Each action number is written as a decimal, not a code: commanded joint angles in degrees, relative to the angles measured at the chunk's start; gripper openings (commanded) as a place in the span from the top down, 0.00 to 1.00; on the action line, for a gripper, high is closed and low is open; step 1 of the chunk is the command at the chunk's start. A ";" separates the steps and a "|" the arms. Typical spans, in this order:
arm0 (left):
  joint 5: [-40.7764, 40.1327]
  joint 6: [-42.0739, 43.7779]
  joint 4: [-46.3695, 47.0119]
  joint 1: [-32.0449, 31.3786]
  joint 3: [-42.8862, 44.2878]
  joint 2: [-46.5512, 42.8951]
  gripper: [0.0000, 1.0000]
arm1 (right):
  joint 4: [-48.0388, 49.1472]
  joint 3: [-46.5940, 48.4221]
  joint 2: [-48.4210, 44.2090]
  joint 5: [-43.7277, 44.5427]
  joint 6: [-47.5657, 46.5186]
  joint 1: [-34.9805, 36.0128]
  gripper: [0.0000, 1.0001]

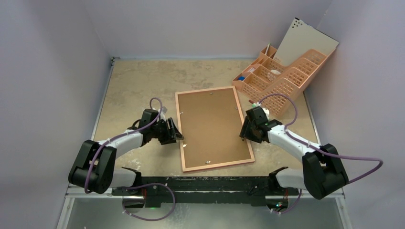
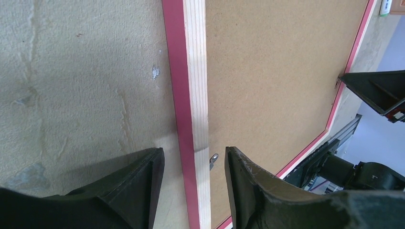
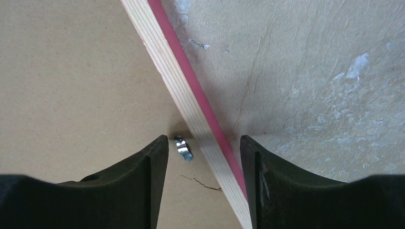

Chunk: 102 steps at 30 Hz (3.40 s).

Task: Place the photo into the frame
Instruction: Install the photo frame at the center of the board.

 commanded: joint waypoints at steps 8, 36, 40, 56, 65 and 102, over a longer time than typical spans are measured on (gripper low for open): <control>-0.94 -0.63 2.32 0.29 -1.45 0.15 0.48 | -0.86 -1.07 1.35 -4.01 -3.05 -0.08 0.47; -1.87 -0.25 1.84 0.30 -1.42 -0.02 0.48 | 1.95 -3.22 0.63 -3.48 0.69 0.05 0.89; -2.18 -0.27 1.51 0.29 -1.39 -0.27 0.48 | 2.94 -3.42 -0.17 -4.04 1.08 0.01 0.95; -4.83 -0.28 -0.94 0.32 -1.43 -4.61 0.46 | 3.74 -6.39 -6.49 -9.90 4.25 0.08 0.60; -4.94 -1.06 0.45 0.34 -4.24 -6.51 0.45 | 7.14 -7.12 -3.33 -8.28 2.80 0.05 0.66; -28.19 -4.12 -0.93 0.38 2.46 -10.30 0.39 | 1.38 -5.50 -14.61 0.11 4.93 2.82 0.33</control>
